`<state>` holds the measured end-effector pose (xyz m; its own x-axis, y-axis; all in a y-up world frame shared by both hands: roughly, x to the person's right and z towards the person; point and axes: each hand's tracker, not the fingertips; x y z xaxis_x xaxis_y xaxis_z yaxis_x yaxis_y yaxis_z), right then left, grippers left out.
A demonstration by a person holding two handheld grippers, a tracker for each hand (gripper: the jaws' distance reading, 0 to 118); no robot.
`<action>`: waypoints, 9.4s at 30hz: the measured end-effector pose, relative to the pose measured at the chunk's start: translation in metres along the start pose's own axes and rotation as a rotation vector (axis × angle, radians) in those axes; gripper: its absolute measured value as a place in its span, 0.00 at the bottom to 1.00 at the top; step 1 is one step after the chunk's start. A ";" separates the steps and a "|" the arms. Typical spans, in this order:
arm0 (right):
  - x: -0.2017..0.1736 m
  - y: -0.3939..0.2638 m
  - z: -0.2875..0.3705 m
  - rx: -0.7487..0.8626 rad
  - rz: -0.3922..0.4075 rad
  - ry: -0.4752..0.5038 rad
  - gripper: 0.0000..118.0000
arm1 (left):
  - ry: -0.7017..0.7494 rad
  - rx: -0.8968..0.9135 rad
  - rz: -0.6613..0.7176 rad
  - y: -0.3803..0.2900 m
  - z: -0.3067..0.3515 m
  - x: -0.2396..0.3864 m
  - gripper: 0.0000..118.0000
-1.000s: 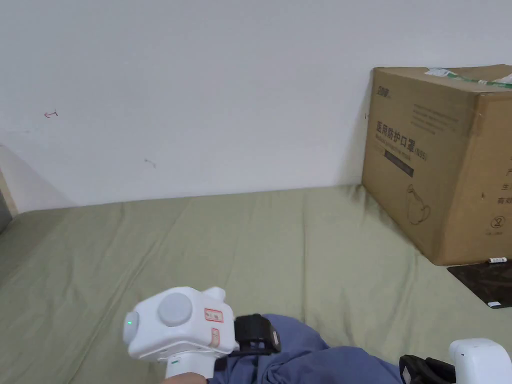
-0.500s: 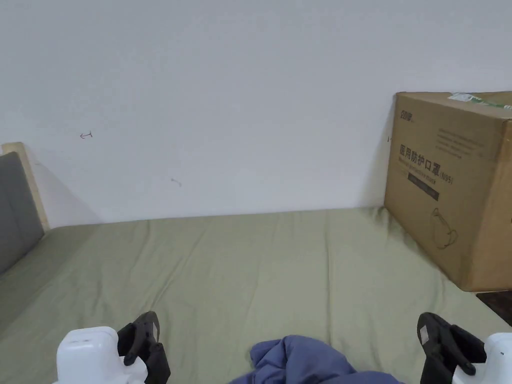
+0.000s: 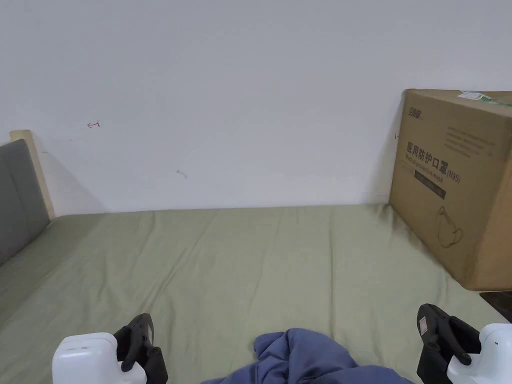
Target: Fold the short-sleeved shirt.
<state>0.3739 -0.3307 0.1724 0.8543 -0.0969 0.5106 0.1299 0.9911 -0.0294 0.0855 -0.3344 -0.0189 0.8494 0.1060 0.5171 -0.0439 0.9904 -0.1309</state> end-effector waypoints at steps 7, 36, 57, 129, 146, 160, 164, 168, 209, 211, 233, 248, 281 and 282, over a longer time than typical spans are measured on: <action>0.005 -0.002 -0.011 -0.084 -0.008 0.026 0.00 | -0.114 -0.429 0.003 0.027 -0.092 -0.002 0.00; 0.049 -0.048 -0.259 -0.751 -0.164 0.215 0.30 | -0.151 -0.718 0.073 -0.121 -0.177 -0.020 0.04; 0.013 -0.070 -0.365 -0.985 -0.056 0.257 0.05 | -0.103 -0.752 0.257 -0.125 -0.125 -0.078 0.04; 0.124 -0.077 -0.033 -0.624 -0.172 -0.037 0.05 | -0.064 -0.575 0.253 -0.072 -0.078 -0.081 0.04; 0.129 -0.121 -0.076 -0.943 -0.242 -0.088 0.54 | -0.024 -0.837 0.268 -0.107 -0.098 -0.096 0.72; 0.075 -0.004 -0.024 -0.155 -0.214 0.020 0.89 | -0.123 -0.125 0.067 0.013 -0.039 -0.033 0.82; 0.044 0.007 -0.008 0.094 -0.098 0.019 0.54 | -0.060 0.131 0.009 0.021 -0.016 -0.014 0.65; 0.027 0.011 -0.012 0.123 -0.028 -0.009 0.02 | -0.010 0.126 0.021 0.024 -0.015 -0.002 0.00; 0.149 -0.067 -0.237 -0.558 -0.304 0.129 0.02 | -0.167 -0.938 -0.084 -0.117 -0.375 -0.083 0.00; 0.169 -0.066 -0.276 -0.637 -0.292 0.052 0.03 | -0.145 -0.929 -0.098 -0.100 -0.361 -0.086 0.00; 0.154 -0.111 -0.379 -1.033 -0.055 0.008 0.00 | -0.095 -0.872 -0.052 -0.077 -0.322 -0.101 0.00; 0.151 0.143 -0.309 -0.510 -0.110 -0.026 0.00 | -0.121 -0.506 0.024 0.107 -0.286 -0.091 0.00; 0.062 0.267 -0.492 -0.130 0.170 -0.200 0.00 | 0.054 -0.215 -0.040 0.195 -0.494 -0.064 0.00; 0.067 0.236 -0.491 -0.184 0.159 -0.210 0.00 | 0.052 -0.252 -0.012 0.175 -0.493 -0.064 0.00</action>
<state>0.7088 -0.1486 -0.2223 0.7514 0.0979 0.6525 0.1078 0.9574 -0.2679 0.2826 -0.2119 -0.4918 0.8754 0.0835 0.4762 0.0929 0.9376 -0.3351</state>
